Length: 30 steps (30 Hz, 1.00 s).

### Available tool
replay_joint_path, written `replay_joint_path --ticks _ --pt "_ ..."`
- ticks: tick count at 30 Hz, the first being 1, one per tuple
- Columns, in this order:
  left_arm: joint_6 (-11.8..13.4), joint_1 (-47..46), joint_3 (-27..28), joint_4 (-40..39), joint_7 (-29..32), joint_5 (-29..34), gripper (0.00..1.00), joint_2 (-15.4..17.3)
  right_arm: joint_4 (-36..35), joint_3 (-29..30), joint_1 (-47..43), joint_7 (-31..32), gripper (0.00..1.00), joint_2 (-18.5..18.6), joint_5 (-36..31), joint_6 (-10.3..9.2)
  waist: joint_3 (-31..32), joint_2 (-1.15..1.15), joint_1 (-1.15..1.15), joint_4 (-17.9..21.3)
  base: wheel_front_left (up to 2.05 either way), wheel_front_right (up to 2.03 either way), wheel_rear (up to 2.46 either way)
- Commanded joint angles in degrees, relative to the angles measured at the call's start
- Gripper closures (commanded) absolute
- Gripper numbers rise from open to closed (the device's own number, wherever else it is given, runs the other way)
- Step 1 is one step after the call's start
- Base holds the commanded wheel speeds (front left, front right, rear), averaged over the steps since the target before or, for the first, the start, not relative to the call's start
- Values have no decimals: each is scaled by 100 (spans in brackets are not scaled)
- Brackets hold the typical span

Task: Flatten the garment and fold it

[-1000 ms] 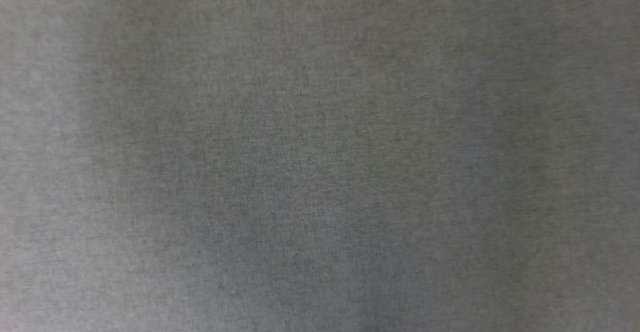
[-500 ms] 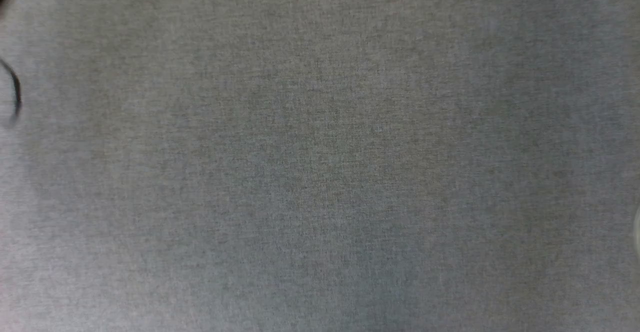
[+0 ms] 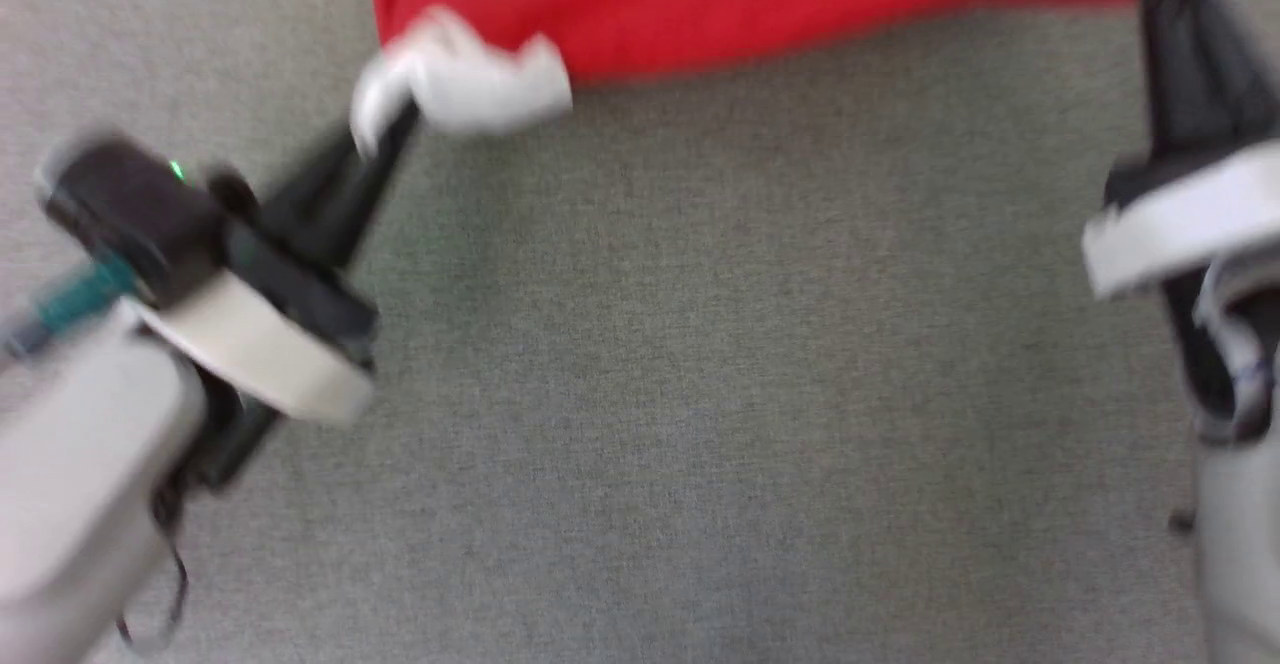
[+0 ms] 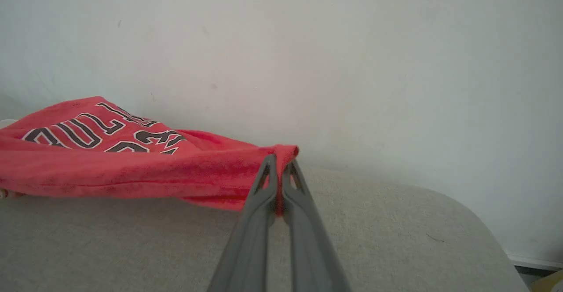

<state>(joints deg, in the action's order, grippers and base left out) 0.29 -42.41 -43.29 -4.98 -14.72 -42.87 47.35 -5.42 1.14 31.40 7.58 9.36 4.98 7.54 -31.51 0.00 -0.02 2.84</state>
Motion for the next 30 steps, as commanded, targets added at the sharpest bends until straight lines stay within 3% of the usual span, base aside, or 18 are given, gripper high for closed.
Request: replay_joint_path --ticks 1,8,18,30 --pt "101 395 -45 -69 -28 93 100 -22 -112 73 -441 33 100 -78 54 -5 446 0 2 3 0 0 0" --pt "410 1587 -293 -40 -27 76 100 -45 -118 230 -1734 164 100 -201 156 -5 958 0 2 -60 0 0 0" --pt "591 2732 -867 47 356 -303 100 0 -10 425 -3196 514 100 -189 397 -5 1595 0 2 -142 0 0 0" --pt "741 3477 -1197 -206 1131 -1029 100 167 -46 112 -4375 1601 100 -1 972 -5 2035 0 2 -151 0 0 0"
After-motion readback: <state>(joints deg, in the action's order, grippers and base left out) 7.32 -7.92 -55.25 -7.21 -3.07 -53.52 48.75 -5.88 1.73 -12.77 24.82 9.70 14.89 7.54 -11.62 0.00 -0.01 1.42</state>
